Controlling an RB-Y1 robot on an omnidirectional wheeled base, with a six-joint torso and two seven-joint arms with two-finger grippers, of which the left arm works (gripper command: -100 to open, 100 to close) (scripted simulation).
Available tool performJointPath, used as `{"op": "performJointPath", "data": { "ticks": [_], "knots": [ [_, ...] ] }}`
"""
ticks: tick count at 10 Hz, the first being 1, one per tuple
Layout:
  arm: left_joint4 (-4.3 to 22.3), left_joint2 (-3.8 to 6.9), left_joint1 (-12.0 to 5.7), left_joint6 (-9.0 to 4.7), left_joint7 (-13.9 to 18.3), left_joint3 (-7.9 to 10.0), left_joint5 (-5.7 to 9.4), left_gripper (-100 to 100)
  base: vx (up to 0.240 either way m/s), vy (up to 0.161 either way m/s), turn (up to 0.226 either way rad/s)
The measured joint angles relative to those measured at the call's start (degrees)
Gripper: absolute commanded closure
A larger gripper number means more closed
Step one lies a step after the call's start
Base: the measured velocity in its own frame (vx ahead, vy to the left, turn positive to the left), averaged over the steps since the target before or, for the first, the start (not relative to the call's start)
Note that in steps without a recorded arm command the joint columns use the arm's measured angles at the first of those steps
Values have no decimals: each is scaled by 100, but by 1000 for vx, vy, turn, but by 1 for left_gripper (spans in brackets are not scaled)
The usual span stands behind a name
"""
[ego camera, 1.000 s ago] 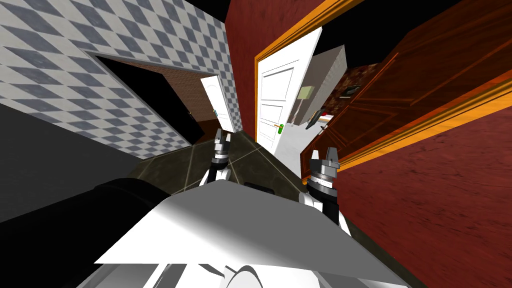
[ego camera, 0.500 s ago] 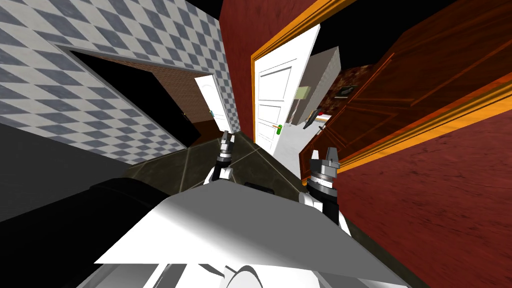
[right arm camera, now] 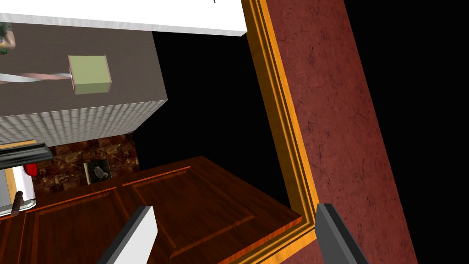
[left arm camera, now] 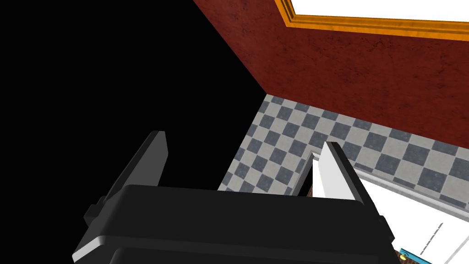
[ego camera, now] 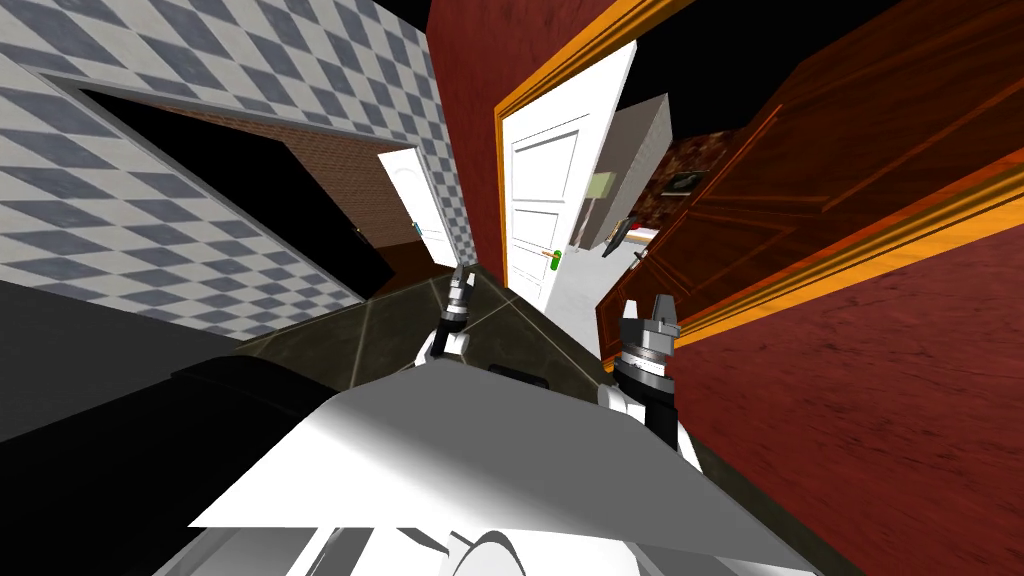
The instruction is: Push the door open
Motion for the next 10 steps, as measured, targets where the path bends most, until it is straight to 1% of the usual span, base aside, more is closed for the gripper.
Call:
{"op": "performJointPath", "data": {
  "ticks": [2, 3, 6, 9, 10],
  "knots": [
    [262, 40, -140, -2, 28, -14, 1, -100, 101, 14, -68],
    [367, 31, -208, 18, 27, -48, -14, -100, 101, 18, -77],
    [731, 89, -420, 61, 79, -72, -10, -100, 95, 29, -73],
    [1130, 85, -682, 126, 89, -132, -35, -100, 100, 17, -78],
    [1227, 100, -723, 143, 106, -150, -36, -100, 104, 18, -77]
  ]
}}
